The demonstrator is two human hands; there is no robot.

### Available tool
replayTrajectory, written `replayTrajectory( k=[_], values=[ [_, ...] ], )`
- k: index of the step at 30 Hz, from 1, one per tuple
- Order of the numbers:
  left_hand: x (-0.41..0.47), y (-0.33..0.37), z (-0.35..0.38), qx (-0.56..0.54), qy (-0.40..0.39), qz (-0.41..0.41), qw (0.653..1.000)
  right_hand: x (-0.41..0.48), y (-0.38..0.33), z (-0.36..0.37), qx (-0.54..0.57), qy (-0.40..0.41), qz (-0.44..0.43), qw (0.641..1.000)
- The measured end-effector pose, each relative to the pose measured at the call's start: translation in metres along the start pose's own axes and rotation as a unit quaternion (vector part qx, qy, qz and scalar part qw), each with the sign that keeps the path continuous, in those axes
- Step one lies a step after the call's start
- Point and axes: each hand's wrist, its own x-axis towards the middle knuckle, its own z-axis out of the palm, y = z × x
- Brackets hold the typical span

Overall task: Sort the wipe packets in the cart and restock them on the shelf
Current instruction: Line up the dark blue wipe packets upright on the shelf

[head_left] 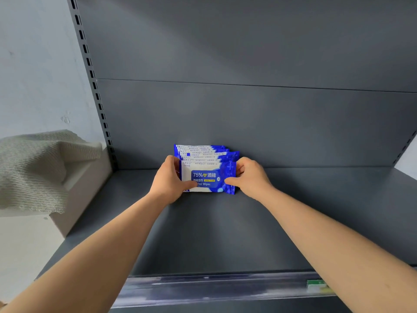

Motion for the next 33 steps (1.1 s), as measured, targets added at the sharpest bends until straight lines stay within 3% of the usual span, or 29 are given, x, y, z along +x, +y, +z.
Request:
replayTrajectory(
  k=[8,21,27,33],
  values=[
    [-0.003,-0.005,-0.003,0.005,-0.025,-0.005,1.0,0.0,0.0,-0.001,-0.019,-0.002,-0.003,1.0],
    [-0.015,-0.002,-0.009,0.043,0.009,0.003,0.999,-0.015,-0.003,-0.007,-0.091,-0.016,-0.017,0.996],
    [-0.019,0.026,-0.005,0.211,0.076,0.122,0.967,-0.025,0.002,-0.031,-0.187,0.017,-0.07,0.98],
    [-0.033,0.084,0.038,0.325,0.018,0.233,0.916,-0.052,0.031,-0.082,-0.316,0.025,-0.091,0.944]
  ],
)
